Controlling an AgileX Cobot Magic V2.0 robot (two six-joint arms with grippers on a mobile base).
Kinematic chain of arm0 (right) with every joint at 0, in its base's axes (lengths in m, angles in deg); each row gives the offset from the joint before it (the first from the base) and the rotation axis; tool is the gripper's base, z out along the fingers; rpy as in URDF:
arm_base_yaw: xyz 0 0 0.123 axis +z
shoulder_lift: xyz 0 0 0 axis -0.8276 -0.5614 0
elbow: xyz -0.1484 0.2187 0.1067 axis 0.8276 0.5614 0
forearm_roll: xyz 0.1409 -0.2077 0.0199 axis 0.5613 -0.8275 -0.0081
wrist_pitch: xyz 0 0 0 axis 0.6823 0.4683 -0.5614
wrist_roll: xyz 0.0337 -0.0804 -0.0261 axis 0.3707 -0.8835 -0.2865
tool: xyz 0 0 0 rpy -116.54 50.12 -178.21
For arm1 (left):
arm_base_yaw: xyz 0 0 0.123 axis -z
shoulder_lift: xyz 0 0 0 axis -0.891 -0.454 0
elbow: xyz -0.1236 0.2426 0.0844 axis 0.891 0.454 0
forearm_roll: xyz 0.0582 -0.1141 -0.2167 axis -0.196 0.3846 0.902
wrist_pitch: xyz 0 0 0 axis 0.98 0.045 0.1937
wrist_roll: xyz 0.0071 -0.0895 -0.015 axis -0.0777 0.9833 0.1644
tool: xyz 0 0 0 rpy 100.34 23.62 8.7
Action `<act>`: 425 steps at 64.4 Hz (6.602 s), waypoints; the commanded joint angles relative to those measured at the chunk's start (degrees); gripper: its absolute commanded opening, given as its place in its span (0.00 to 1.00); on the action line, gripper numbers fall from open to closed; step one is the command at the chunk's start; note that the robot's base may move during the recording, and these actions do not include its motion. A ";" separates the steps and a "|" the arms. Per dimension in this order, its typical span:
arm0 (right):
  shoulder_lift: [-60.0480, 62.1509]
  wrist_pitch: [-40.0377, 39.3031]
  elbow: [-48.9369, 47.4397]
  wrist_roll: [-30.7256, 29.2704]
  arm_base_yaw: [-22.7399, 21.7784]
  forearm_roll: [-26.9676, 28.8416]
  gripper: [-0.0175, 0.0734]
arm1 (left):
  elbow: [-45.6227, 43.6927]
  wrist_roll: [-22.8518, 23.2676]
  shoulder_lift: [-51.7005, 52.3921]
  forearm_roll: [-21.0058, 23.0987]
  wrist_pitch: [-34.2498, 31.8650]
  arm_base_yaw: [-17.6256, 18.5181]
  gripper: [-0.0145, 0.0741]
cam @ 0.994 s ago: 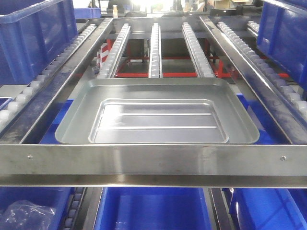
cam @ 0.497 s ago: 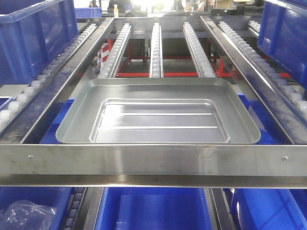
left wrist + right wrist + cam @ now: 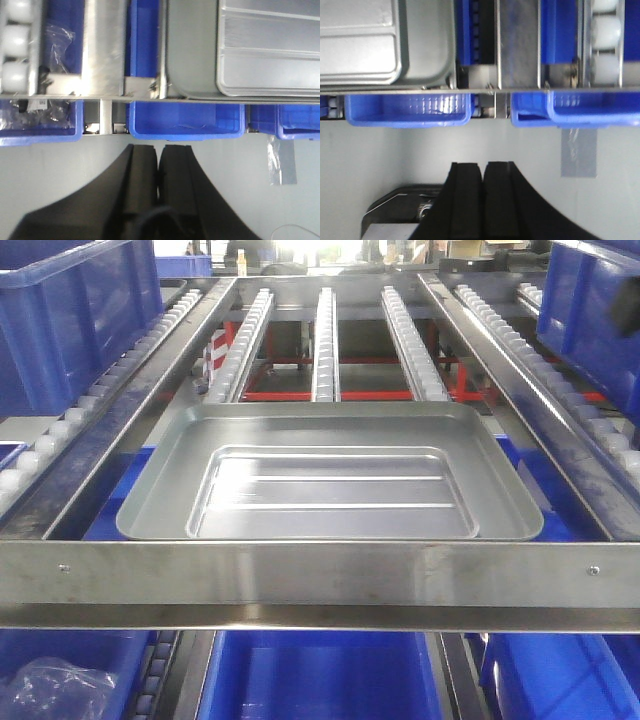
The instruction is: Grab silver tray and place in blue box
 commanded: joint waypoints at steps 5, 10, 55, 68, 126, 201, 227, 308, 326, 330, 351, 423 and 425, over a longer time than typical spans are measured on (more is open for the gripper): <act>-5.07 -2.76 -7.48 2.47 6.01 -3.50 0.26 | -9.33 2.90 -7.46 -1.98 -1.12 6.07 0.16; -8.17 -2.70 -10.60 2.40 6.54 -2.26 0.26 | -13.76 2.90 -12.16 -1.90 1.93 7.42 0.16; -30.19 0.95 -30.21 -11.67 -2.67 14.00 0.26 | -31.27 13.10 -31.04 -3.88 6.94 7.86 0.16; -30.99 0.11 -30.21 -13.68 -3.54 11.16 0.26 | -31.27 13.10 -32.36 -5.09 3.74 7.40 0.16; -35.12 -6.11 -30.27 -13.68 -3.50 11.46 0.26 | -36.51 4.94 -39.39 -1.37 6.64 2.59 0.16; -35.25 -5.33 -30.27 -13.68 -3.50 11.46 0.26 | -38.53 5.02 -41.49 -3.71 7.15 4.29 0.16; -35.25 -5.34 -30.27 -13.68 -3.50 11.46 0.26 | -38.53 5.02 -41.49 -3.71 6.83 4.29 0.16; -35.25 -5.62 -30.27 -13.55 -3.50 12.05 0.53 | -38.68 5.02 -42.52 -3.71 7.29 4.29 0.60; -35.45 -5.82 -30.27 -13.20 -3.50 12.05 0.70 | -38.68 5.02 -42.52 -2.39 5.61 4.29 0.60; -35.65 -6.07 -30.27 -13.20 -3.50 12.05 0.70 | -38.68 5.02 -42.61 -2.28 5.61 4.29 0.60; -37.49 -5.79 -30.27 -13.20 -3.50 12.35 0.70 | -38.68 5.02 -43.37 -2.12 5.32 4.29 0.60; -38.02 -6.63 -30.27 -12.57 -3.50 12.35 0.29 | -38.68 5.02 -44.68 -2.12 5.49 4.29 0.41; -38.02 -6.63 -30.27 -12.57 -3.50 12.35 0.27 | -38.68 5.02 -44.68 -2.12 5.49 4.29 0.37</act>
